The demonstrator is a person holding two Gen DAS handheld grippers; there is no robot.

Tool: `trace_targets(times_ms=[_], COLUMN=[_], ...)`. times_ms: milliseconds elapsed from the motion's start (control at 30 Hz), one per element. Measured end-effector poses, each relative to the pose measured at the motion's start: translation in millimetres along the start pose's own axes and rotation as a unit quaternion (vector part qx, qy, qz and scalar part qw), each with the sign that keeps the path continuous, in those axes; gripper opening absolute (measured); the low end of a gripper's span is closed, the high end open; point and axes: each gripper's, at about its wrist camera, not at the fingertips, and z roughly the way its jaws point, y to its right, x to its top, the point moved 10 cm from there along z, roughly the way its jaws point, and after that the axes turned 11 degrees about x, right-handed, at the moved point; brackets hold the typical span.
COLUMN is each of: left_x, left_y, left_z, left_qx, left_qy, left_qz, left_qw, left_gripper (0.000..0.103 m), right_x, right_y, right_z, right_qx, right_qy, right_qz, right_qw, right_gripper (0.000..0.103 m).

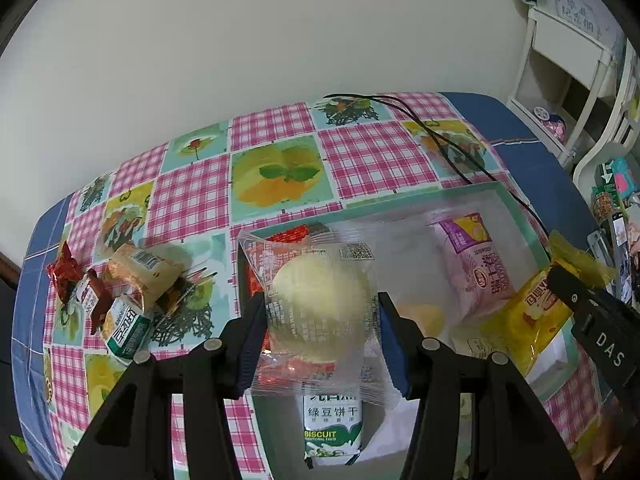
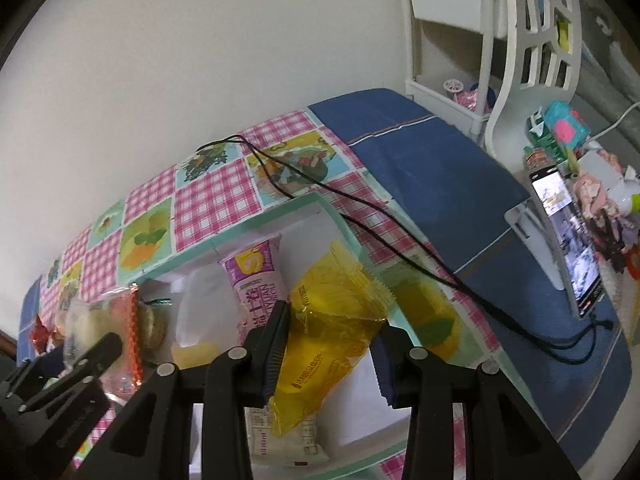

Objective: Organize snacks
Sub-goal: 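Carry the bun and yellow pack into the white tray and open both tools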

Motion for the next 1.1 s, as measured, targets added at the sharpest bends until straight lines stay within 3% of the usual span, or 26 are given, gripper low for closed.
trace_targets(times_ms=[167,267,333,467,533,733,1100], left_x=[1,2,1,-7,-12,-25,-32], left_y=[2,0,-3,-16,-24,-53,-87], left_z=[1,-1,-2,1,4,10,-1], left_qx=[-0.002,-0.004,-0.003,0.009,0.015,0.039,0.055], left_qy=[-0.002,-0.002,-0.007,-0.032,-0.042,-0.063,-0.058], left_qz=[0.000,-0.003,-0.008,-0.024,-0.033,-0.062,-0.091], left_qw=[1.0000,1.0000,0.9999,0.9992,0.9985,0.9953,0.9926], left_gripper=[0.056,0.066,0.067,0.076,0.080,0.088,0.093], right_x=[0,1,1,0,-1,-8,-37], right_y=[-1,2,5,6,4,-18,-50], right_z=[2,0,-1,-5,-7,-8,-2], right_qx=[-0.004,-0.012,-0.018,-0.026,-0.031,-0.037,-0.033], right_qy=[-0.004,-0.004,-0.007,-0.010,-0.012,-0.027,-0.067], right_qz=[-0.002,0.000,0.002,0.000,-0.008,-0.048,-0.081], right_qw=[1.000,1.000,1.000,1.000,0.999,0.998,0.994], right_gripper=[0.043,0.046,0.056,0.063,0.074,0.088,0.091])
